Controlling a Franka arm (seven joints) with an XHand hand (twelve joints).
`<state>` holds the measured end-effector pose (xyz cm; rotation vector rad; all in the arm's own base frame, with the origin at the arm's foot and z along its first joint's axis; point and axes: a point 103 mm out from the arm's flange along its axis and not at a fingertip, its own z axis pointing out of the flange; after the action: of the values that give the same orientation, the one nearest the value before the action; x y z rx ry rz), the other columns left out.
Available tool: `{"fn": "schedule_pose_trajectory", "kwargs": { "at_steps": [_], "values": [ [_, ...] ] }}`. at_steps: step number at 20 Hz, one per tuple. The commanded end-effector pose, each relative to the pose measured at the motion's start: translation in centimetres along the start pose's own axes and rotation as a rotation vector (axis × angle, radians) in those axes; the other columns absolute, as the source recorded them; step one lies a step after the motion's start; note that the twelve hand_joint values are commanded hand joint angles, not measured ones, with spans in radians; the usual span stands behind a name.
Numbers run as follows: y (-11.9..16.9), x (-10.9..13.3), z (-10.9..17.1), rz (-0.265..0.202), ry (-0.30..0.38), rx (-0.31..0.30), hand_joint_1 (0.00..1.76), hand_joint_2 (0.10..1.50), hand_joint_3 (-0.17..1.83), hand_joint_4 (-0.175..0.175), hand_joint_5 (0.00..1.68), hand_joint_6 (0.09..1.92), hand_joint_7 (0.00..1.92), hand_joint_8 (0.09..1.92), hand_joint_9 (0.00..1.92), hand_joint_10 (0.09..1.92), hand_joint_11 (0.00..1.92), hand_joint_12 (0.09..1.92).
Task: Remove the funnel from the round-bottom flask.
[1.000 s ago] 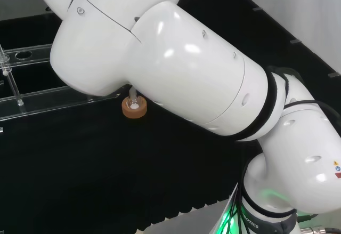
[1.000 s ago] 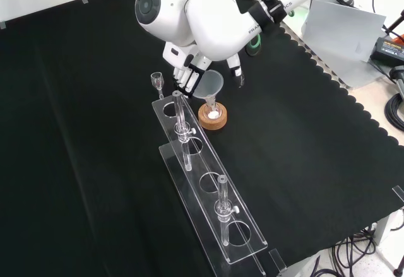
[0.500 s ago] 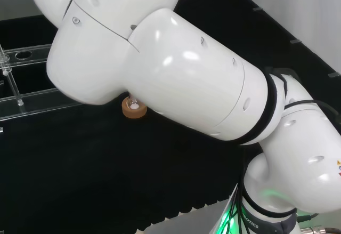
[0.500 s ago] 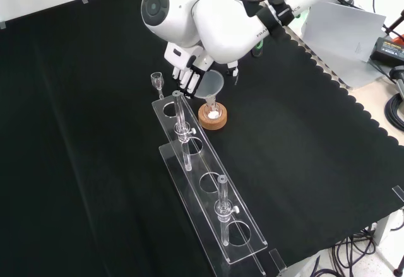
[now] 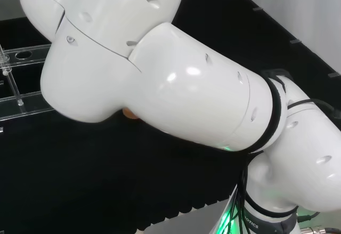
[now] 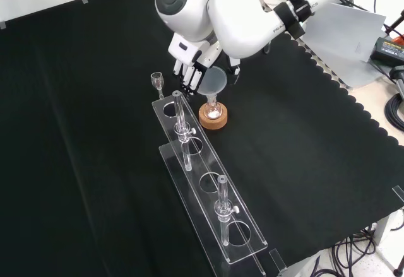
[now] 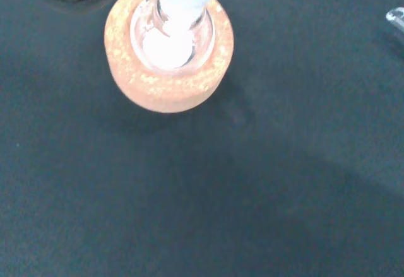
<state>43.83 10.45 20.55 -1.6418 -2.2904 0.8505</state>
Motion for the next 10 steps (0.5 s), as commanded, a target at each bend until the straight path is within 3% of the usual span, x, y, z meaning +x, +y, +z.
{"fn": "schedule_pose_trajectory", "kwargs": {
  "at_steps": [1,5,6,8,9,10],
  "values": [
    [-0.6,-0.5,-0.7,0.017,-0.024,-0.038,0.82,0.73,0.54,0.013,0.73,0.31,0.47,0.59,0.84,0.43,0.51,1.31],
    [-1.1,-1.1,-1.8,0.021,-0.014,-0.036,0.83,0.73,0.55,0.014,0.69,0.46,0.5,0.59,0.87,0.4,0.52,1.3],
    [-1.8,-2.4,-1.5,-0.079,0.015,-0.105,0.83,0.73,0.55,0.013,0.68,0.48,0.5,0.59,0.87,0.4,0.52,1.29],
    [-2.1,-2.8,-1.9,-0.027,-0.016,-0.073,0.83,0.73,0.56,0.013,0.67,0.51,0.51,0.6,0.87,0.4,0.52,1.29],
    [-2.3,-3.3,-2.0,0.015,0.0,-0.042,0.84,0.73,0.56,0.013,0.67,0.52,0.51,0.6,0.87,0.4,0.52,1.29],
    [-2.5,-3.5,-2.2,0.029,0.005,-0.034,0.84,0.73,0.56,0.013,0.66,0.54,0.51,0.6,0.87,0.4,0.52,1.29]
  ]
}}
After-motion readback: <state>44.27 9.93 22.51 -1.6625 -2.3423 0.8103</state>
